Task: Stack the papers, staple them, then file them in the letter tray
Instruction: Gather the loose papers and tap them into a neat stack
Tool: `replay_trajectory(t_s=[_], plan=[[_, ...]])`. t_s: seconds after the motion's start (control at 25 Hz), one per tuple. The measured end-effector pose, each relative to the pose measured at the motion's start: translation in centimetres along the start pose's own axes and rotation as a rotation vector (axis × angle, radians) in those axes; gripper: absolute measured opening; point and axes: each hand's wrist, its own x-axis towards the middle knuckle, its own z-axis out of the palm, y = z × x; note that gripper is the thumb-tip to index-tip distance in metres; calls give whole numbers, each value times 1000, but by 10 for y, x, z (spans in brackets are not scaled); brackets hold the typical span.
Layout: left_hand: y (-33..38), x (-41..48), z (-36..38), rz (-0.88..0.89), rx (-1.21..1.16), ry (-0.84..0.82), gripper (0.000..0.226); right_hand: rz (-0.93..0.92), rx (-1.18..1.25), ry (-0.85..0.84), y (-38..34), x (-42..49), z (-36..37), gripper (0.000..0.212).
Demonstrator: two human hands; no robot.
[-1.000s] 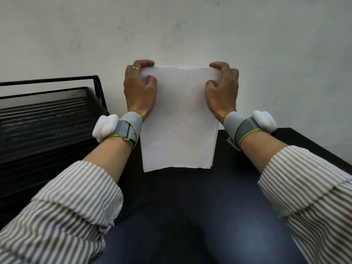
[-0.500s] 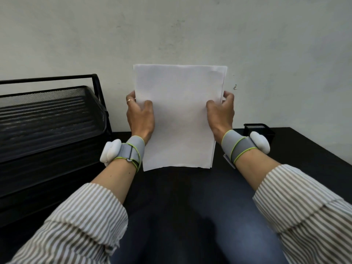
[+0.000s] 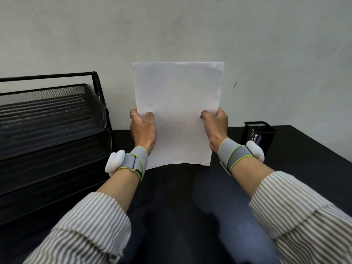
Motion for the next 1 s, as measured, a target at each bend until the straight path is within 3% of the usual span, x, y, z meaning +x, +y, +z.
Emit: replay_trajectory(t_s=[0.72,1.0], plan=[[-8,1,-2,-5,-8,-23,30,-10,-2,-13,7,3,-5,12],[13,16,1,77,-29,-13,10,-48,-19,-58,-2,10,-7,12]])
